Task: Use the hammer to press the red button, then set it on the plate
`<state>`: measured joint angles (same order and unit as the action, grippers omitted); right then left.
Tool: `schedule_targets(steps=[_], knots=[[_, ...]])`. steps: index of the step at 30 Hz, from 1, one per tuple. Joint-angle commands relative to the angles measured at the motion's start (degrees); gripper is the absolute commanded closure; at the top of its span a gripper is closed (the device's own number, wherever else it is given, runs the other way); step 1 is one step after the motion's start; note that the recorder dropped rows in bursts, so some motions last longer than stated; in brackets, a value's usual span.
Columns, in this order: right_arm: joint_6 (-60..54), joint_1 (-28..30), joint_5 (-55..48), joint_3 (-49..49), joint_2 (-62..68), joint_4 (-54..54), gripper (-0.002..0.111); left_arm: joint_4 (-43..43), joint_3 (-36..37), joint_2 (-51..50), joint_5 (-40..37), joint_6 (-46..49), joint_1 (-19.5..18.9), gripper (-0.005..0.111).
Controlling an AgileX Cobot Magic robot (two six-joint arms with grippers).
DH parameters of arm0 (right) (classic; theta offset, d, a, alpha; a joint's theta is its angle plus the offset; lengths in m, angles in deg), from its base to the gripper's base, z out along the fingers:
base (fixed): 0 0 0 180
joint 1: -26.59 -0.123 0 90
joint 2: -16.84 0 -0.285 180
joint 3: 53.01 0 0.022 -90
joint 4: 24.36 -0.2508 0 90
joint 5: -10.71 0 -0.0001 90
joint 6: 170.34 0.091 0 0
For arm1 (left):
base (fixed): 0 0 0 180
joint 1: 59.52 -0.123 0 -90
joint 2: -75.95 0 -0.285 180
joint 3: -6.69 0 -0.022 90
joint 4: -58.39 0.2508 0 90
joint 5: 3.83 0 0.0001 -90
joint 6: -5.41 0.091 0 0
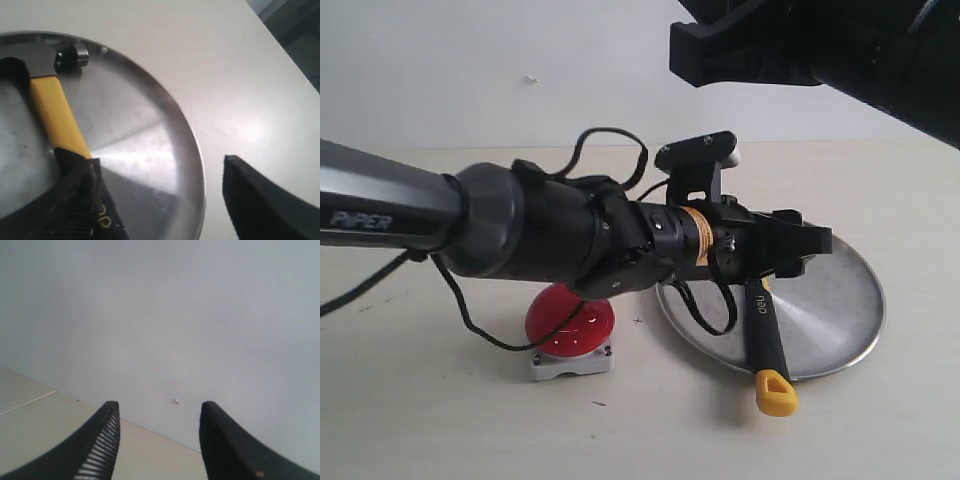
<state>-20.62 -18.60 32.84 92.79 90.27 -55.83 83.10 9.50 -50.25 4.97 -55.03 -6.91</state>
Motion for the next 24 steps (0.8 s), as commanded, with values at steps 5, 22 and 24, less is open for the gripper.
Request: schedule_targets(steps=[5,22,24], knots=[[0.21,0.27,0.27,0.25,-0.34,0.31,0.060,6.88,2.15,8.20,-28.59,7.02,-0.11,0.079],[0.21,0.27,0.27,0.25,-0.34,0.33,0.060,26.66,31.52,41.69,-18.26,-0.50,-0.11,0.107],[0.21,0.27,0.27,0.25,-0.34,0.33,0.060,27.05,33.46,44.89,-16.73,-0.50,-0.11,0.107]])
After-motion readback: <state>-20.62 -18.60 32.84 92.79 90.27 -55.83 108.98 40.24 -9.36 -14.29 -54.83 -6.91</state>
